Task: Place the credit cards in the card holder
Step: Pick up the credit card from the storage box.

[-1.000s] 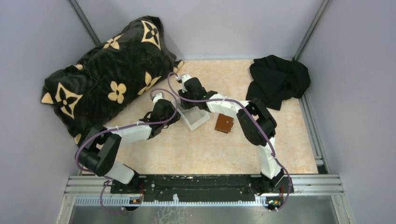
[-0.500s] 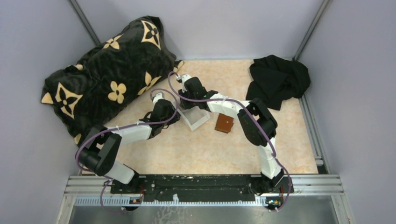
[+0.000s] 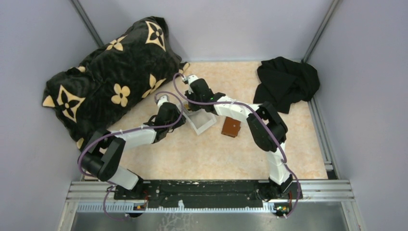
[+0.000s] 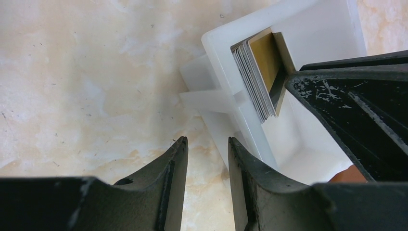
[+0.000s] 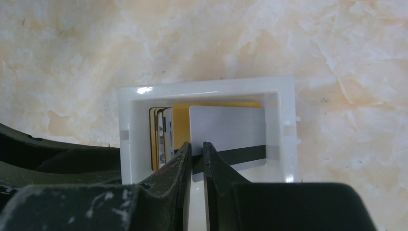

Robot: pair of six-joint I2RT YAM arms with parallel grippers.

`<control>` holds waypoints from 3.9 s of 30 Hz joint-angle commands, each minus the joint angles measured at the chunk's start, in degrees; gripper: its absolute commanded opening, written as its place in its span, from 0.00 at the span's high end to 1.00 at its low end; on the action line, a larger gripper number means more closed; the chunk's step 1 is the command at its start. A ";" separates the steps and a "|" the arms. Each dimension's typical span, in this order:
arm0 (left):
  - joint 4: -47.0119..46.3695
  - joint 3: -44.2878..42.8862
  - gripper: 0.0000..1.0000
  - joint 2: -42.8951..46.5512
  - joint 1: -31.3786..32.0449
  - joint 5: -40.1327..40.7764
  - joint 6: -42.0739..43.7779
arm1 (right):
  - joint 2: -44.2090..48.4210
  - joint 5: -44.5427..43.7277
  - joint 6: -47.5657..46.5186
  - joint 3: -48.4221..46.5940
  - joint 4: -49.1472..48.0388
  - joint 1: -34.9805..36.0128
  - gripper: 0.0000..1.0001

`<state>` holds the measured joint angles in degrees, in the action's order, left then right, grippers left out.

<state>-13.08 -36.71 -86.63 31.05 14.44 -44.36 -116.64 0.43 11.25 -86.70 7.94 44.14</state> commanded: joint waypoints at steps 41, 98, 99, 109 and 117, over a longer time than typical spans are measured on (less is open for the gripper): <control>-5.82 3.95 0.16 24.67 -0.50 -3.81 15.14 | 28.18 -5.01 -6.90 6.83 7.17 -0.20 1.00; -17.47 -12.08 0.60 -6.28 -1.50 -68.13 22.51 | 39.48 48.11 13.67 36.87 -13.51 -25.63 1.00; -17.64 -12.14 0.62 -6.54 -1.53 -68.41 22.34 | 39.19 48.43 13.85 36.86 -13.97 -25.71 1.00; -17.16 -13.77 1.00 -9.37 -1.83 -70.90 21.18 | 36.83 49.82 15.10 36.71 -16.07 -26.91 1.00; -14.96 -12.92 1.00 -8.25 -1.89 -63.51 21.75 | 38.27 44.77 13.96 36.48 -13.76 -27.31 0.72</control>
<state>-28.71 -49.06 -95.18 29.36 -53.49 -23.33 -80.03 47.59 25.78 -49.36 -4.25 17.32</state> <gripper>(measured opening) 0.008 0.190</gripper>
